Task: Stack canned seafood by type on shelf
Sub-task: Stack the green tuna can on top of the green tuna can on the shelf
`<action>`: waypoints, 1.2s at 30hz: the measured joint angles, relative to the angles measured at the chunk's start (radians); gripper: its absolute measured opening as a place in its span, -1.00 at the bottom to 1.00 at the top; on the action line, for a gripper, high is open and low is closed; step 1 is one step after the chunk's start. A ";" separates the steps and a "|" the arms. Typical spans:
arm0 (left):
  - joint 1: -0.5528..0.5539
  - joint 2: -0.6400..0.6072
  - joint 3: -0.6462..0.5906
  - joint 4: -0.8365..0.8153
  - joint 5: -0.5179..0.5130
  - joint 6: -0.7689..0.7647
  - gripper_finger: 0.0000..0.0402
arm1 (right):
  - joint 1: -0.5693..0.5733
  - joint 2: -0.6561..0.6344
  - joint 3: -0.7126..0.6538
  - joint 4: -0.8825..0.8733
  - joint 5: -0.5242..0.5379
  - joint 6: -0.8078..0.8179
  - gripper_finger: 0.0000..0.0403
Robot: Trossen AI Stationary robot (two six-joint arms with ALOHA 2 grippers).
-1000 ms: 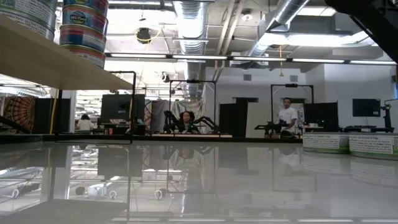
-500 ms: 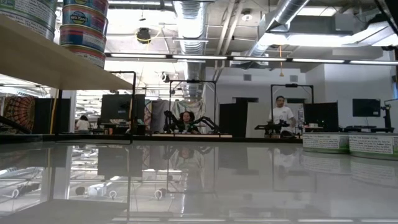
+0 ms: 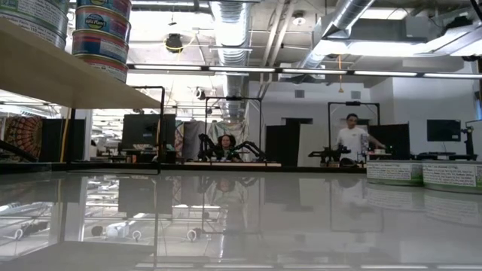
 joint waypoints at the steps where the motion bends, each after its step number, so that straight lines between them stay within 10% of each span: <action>1: 0.000 0.005 0.000 0.002 0.000 -0.014 0.52 | 0.013 0.000 -0.001 -0.039 0.024 0.027 0.60; 15: 0.000 0.102 0.000 0.048 -0.091 -0.099 0.52 | 0.156 0.000 -0.321 -0.293 -0.099 0.357 0.54; 36: -0.034 0.135 0.000 0.116 0.080 -0.055 0.52 | 0.144 -0.250 -1.136 0.139 -0.155 0.731 0.44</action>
